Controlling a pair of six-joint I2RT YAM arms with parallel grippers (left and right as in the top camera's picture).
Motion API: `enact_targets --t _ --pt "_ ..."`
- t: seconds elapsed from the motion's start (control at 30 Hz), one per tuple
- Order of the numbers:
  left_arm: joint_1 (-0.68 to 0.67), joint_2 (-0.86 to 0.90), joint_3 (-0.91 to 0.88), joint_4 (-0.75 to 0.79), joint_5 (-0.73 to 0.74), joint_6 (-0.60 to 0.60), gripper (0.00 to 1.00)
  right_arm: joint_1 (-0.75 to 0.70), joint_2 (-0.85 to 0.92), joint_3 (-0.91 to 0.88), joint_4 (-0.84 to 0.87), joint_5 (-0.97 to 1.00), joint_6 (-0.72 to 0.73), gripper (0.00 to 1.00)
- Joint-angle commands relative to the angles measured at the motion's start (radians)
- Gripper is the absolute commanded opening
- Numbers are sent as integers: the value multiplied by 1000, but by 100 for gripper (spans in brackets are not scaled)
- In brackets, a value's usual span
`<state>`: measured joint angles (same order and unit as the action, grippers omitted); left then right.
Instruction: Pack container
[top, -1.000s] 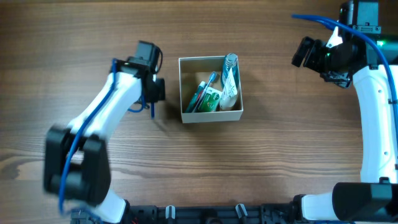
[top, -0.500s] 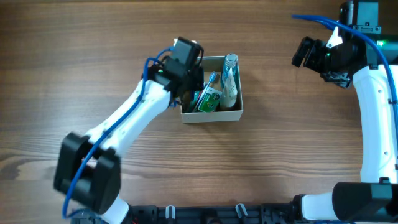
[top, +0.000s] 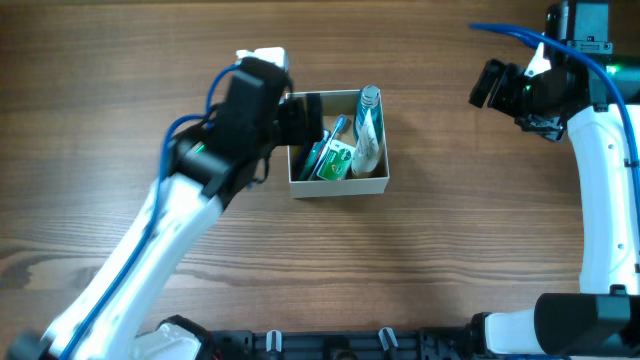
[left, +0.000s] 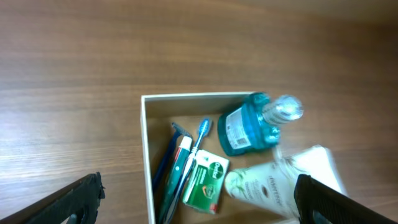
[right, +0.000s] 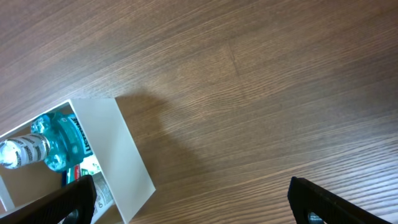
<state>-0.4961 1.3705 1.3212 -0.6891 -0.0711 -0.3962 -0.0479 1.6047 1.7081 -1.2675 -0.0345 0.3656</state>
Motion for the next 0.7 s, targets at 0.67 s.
enact_targets --t 0.67 --pt "428 -730 -507 -8 2 131 100 -2 6 -1 3 -12 3 100"
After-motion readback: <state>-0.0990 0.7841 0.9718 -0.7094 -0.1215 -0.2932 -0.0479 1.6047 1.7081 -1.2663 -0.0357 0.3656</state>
